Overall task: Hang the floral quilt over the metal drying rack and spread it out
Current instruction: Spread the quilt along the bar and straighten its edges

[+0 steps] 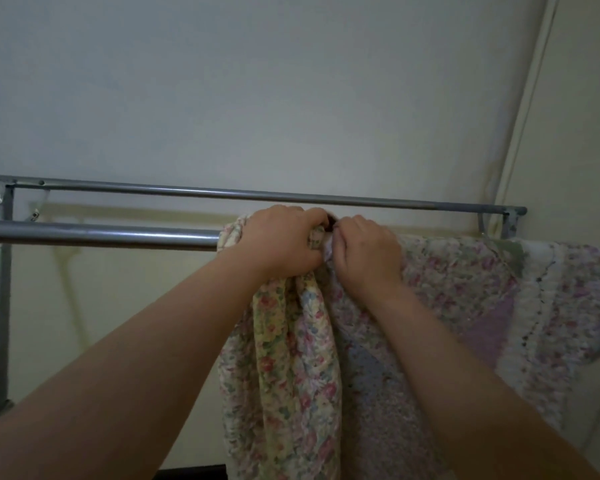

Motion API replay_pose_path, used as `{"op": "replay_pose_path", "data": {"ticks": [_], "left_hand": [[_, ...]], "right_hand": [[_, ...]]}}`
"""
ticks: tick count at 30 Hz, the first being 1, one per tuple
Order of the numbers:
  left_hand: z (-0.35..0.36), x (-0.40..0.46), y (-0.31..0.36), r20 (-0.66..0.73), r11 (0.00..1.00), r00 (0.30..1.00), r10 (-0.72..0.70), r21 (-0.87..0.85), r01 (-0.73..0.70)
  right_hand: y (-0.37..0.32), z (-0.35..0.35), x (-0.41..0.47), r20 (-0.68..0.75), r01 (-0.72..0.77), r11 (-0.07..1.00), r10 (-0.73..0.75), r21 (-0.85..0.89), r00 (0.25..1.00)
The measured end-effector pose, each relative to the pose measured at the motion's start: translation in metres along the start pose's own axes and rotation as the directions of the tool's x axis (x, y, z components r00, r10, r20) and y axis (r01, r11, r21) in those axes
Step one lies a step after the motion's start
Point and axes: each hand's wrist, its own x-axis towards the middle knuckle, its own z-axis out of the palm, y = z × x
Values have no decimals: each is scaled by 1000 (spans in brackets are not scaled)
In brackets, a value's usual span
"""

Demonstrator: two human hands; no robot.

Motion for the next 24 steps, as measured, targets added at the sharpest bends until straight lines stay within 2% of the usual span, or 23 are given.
{"op": "replay_pose_path", "data": {"ticks": [7,24], "left_hand": [[0,10,0,128,994,991,51,86,-62],[-10,0,-23,70,986,994,78,141,-87]], "right_hand": [[5,5,-3,11,26,996,-25,-80,1000],[12,9,-4,-38,78,988,-84,-132,996]]}}
